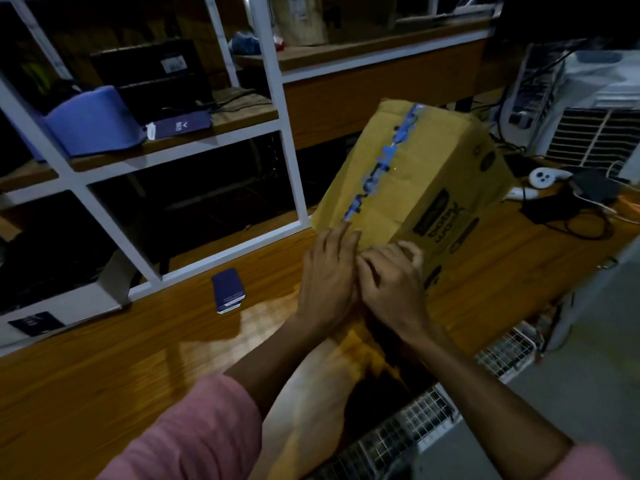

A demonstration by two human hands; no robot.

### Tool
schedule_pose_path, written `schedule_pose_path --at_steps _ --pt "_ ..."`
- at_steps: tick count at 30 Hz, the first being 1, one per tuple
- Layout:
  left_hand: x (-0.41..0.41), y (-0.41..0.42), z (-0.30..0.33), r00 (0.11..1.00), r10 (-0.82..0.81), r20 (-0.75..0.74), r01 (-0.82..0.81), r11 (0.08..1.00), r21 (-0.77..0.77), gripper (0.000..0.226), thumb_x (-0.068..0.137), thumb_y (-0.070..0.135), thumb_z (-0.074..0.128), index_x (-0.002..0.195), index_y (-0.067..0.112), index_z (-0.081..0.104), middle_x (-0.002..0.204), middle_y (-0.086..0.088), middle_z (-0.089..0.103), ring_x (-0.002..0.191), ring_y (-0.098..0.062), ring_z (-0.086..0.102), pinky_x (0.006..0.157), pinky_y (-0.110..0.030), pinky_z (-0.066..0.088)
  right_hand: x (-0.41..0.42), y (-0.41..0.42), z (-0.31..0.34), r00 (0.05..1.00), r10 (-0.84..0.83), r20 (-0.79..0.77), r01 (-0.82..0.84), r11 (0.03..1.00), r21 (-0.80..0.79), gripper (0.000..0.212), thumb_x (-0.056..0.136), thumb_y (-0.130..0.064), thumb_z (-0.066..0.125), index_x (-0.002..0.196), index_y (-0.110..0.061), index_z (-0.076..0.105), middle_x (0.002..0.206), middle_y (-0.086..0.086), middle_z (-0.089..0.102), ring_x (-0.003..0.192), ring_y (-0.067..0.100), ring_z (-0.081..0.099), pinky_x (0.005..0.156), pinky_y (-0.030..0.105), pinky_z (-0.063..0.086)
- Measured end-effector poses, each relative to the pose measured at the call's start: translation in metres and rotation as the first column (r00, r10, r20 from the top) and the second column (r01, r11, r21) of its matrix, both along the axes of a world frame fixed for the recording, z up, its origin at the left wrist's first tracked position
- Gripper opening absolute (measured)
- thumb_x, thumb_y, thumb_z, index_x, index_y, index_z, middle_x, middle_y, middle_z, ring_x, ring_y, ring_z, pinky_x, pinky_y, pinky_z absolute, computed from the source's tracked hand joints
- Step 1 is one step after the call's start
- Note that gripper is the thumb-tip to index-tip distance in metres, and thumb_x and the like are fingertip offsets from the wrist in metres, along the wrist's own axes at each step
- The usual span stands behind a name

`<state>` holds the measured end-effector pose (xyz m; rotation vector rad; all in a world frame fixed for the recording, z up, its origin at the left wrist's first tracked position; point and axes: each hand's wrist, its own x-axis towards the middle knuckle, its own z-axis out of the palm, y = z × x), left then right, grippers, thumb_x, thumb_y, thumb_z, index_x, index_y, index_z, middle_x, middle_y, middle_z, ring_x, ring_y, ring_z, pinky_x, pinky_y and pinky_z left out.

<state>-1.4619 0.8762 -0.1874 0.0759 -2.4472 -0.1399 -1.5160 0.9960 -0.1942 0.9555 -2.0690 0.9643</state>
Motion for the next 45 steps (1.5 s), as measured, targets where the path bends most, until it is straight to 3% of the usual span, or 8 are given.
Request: schedule_pose_path --at_steps 4,9,17,24,29,36,39,45 --pt "0.001 -0.004 0.037 0.983 0.005 -0.181 -0.008 1.0 -0.016 0.071 0.094 0.04 0.053 0.151 0.01 0.023 0.16 -0.018 0.018 0.147 -0.039 0.025 0.115 -0.057 0.028 0.006 0.008 0.004 0.982 0.094 0.166 -0.044 0.959 -0.278 0.023 0.101 -0.021 0.053 0.093 -0.007 0.07 0.087 0.005 0.068 0.084 0.028 0.06 0.073 0.043 0.046" --pt "-0.005 -0.003 0.082 0.991 0.107 -0.078 -0.121 0.97 -0.21 0.081 0.095 0.06 0.04 0.155 0.011 0.017 0.162 -0.02 0.021 0.152 -0.038 0.015 0.121 -0.057 0.012 0.004 0.016 0.016 0.949 0.108 0.295 0.013 0.924 -0.382 0.023 0.103 -0.027 0.051 0.105 -0.01 0.066 0.101 0.008 0.065 0.095 0.029 0.06 0.077 0.045 0.05" --pt "0.038 -0.033 0.078 0.971 0.24 -0.003 -0.229 0.923 -0.308 0.051 0.102 0.053 0.036 0.128 0.012 0.053 0.12 -0.014 0.053 0.101 -0.027 0.054 0.083 -0.039 0.046 0.008 -0.001 0.005 0.851 0.132 0.508 0.043 0.947 -0.318 0.021 0.102 -0.03 0.051 0.117 -0.017 0.058 0.115 -0.003 0.053 0.108 0.013 0.049 0.089 0.04 0.049" --pt "0.14 -0.074 0.055 0.937 0.349 -0.013 -0.349 0.935 -0.065 0.054 0.102 0.054 0.033 0.135 0.012 0.045 0.121 -0.015 0.048 0.095 -0.025 0.053 0.072 -0.032 0.045 0.064 -0.045 0.016 0.878 0.245 0.412 -0.085 0.926 -0.369 0.019 0.104 -0.02 0.051 0.116 -0.007 0.059 0.117 0.009 0.055 0.097 0.005 0.047 0.079 0.003 0.035" --pt "0.213 -0.11 0.037 0.887 0.462 -0.017 -0.444 0.863 0.242 0.079 0.094 0.067 0.033 0.151 0.014 0.023 0.144 -0.015 0.032 0.116 -0.036 0.052 0.085 -0.045 0.051 0.099 -0.061 0.014 0.915 0.257 0.312 -0.125 0.914 -0.387 0.016 0.104 -0.016 0.053 0.111 -0.004 0.061 0.109 0.015 0.06 0.095 0.021 0.054 0.081 0.014 0.039" --pt "0.268 -0.145 0.031 0.806 0.592 -0.013 -0.577 0.79 0.206 0.068 0.096 0.062 0.041 0.153 0.029 0.023 0.158 -0.021 0.016 0.137 -0.042 0.031 0.097 -0.054 0.048 0.104 -0.084 0.023 0.915 0.144 0.376 0.011 0.924 -0.382 0.041 0.094 -0.043 0.055 0.123 -0.014 0.049 0.129 0.017 0.039 0.119 0.034 0.043 0.088 0.053 0.048" --pt "0.278 -0.15 0.02 0.778 0.595 0.202 -0.628 0.742 0.235 0.063 0.096 0.062 0.041 0.151 0.039 0.022 0.157 -0.019 0.023 0.141 -0.042 0.03 0.104 -0.061 0.041 0.094 -0.099 0.028 0.884 0.203 0.422 -0.075 0.951 -0.3 0.065 0.089 -0.057 0.051 0.141 -0.02 0.038 0.144 0.017 0.029 0.132 0.033 0.033 0.097 0.046 0.044" --pt "0.277 -0.154 0.017 0.834 0.524 0.174 -0.543 0.723 0.426 0.065 0.098 0.059 0.043 0.153 0.033 0.023 0.149 -0.014 0.04 0.134 -0.032 0.041 0.105 -0.049 0.041 0.089 -0.12 0.038 0.812 0.333 0.479 -0.338 0.938 -0.079 0.09 0.081 -0.078 0.035 0.141 -0.014 0.053 0.15 0.006 0.037 0.136 0.022 0.038 0.097 0.021 0.036"
